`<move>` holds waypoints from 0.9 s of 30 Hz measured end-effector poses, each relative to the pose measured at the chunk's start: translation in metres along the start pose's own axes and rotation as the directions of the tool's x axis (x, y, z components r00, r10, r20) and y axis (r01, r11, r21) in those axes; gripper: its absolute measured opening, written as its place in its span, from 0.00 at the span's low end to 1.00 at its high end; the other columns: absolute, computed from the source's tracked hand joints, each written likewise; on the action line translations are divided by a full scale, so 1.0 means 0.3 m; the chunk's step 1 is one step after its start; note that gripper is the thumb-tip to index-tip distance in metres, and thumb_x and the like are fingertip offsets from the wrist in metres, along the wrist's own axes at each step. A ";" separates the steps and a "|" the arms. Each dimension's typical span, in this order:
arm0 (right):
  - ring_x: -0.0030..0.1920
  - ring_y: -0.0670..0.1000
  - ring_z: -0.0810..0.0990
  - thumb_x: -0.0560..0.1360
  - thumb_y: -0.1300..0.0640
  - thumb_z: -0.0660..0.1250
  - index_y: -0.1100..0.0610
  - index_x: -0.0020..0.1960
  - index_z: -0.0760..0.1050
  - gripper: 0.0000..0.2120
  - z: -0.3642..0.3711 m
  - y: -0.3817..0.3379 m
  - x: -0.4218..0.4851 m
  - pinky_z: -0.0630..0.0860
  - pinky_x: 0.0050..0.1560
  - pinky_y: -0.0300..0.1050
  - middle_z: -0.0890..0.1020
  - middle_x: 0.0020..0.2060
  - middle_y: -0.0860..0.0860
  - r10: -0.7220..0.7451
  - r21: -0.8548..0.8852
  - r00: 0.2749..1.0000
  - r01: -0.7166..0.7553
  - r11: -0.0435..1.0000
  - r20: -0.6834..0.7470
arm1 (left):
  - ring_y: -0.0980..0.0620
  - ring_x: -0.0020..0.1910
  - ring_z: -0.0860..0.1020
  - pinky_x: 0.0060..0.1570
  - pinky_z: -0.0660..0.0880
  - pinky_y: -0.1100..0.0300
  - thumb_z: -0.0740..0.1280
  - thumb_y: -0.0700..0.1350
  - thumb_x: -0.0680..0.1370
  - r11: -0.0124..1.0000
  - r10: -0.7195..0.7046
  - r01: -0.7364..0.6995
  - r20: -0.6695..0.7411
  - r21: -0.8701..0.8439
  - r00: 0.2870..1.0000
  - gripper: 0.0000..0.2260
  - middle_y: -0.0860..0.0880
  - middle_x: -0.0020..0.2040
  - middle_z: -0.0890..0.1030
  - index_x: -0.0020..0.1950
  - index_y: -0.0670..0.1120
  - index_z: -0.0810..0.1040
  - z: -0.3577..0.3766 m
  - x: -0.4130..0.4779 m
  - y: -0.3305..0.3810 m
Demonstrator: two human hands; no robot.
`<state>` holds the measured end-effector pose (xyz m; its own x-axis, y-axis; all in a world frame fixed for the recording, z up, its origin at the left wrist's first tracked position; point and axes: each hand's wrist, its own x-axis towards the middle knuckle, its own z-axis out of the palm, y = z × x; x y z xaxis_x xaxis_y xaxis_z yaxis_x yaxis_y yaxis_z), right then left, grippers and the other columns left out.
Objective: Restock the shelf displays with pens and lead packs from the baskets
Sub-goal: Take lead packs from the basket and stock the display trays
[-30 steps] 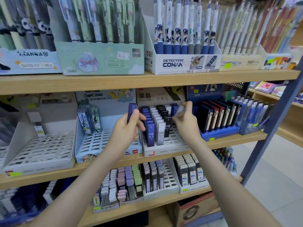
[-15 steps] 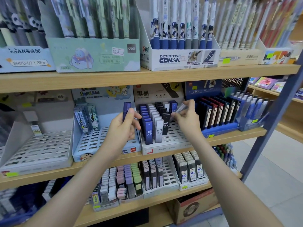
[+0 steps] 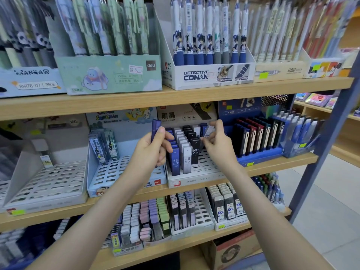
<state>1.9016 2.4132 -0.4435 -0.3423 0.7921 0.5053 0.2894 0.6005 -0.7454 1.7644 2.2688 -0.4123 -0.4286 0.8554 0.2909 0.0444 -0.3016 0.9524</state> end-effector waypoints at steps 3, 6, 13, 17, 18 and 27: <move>0.36 0.44 0.75 0.77 0.60 0.66 0.53 0.63 0.62 0.18 -0.007 0.004 0.007 0.68 0.32 0.30 0.75 0.35 0.49 0.029 0.029 1.000 -0.029 0.999 -0.003 | 0.57 0.22 0.63 0.22 0.60 0.65 0.56 0.48 0.83 0.999 -0.015 0.015 0.008 -0.037 1.000 0.15 0.49 0.29 0.75 0.46 0.40 0.75 0.007 0.005 -0.001; 0.36 0.47 0.77 0.77 0.59 0.67 0.53 0.62 0.61 0.18 -0.014 0.014 0.011 0.70 0.30 0.28 0.77 0.36 0.52 0.074 0.053 0.997 -0.073 0.996 -0.017 | 0.57 0.22 0.62 0.21 0.60 0.66 0.56 0.46 0.83 0.998 -0.031 0.031 0.008 -0.053 0.999 0.13 0.49 0.29 0.75 0.46 0.41 0.75 0.011 0.008 -0.008; 0.34 0.45 0.75 0.78 0.61 0.64 0.55 0.64 0.62 0.18 0.002 0.008 0.007 0.68 0.31 0.34 0.73 0.32 0.48 -0.034 -0.061 0.999 0.034 0.998 0.013 | 0.57 0.22 0.62 0.22 0.59 0.66 0.59 0.40 0.82 0.994 -0.050 0.052 0.020 -0.094 0.999 0.08 0.48 0.31 0.74 0.47 0.40 0.75 0.007 0.009 -0.021; 0.36 0.46 0.76 0.78 0.62 0.64 0.55 0.66 0.63 0.19 -0.008 0.000 0.008 0.71 0.35 0.35 0.73 0.34 0.48 -0.092 -0.118 0.994 0.099 0.988 0.066 | 0.57 0.23 0.62 0.22 0.59 0.65 0.59 0.40 0.82 0.996 -0.035 0.037 0.019 -0.086 0.999 0.08 0.48 0.31 0.75 0.47 0.40 0.75 0.001 0.006 -0.024; 0.36 0.46 0.76 0.78 0.62 0.63 0.54 0.66 0.62 0.19 -0.008 -0.001 0.009 0.72 0.35 0.37 0.74 0.34 0.49 -0.108 -0.142 0.991 0.119 0.983 0.084 | 0.57 0.23 0.62 0.22 0.59 0.65 0.59 0.40 0.82 0.996 -0.032 0.033 0.019 -0.083 0.999 0.08 0.48 0.31 0.75 0.47 0.40 0.75 0.004 0.006 -0.024; 0.49 0.52 0.77 0.80 0.62 0.57 0.48 0.69 0.62 0.20 -0.003 0.027 0.014 0.76 0.49 0.49 0.77 0.49 0.52 -0.107 -0.262 0.972 0.162 0.952 0.211 | 0.57 0.22 0.62 0.22 0.59 0.66 0.59 0.39 0.82 0.996 -0.021 0.022 0.016 -0.082 1.000 0.08 0.48 0.31 0.74 0.47 0.41 0.76 0.017 0.010 -0.024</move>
<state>1.9034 2.4213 -0.4470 -0.5524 0.6824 0.4787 0.4540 0.7279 -0.5138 1.7674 2.2758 -0.4179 -0.4147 0.8682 0.2723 -0.0390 -0.3160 0.9480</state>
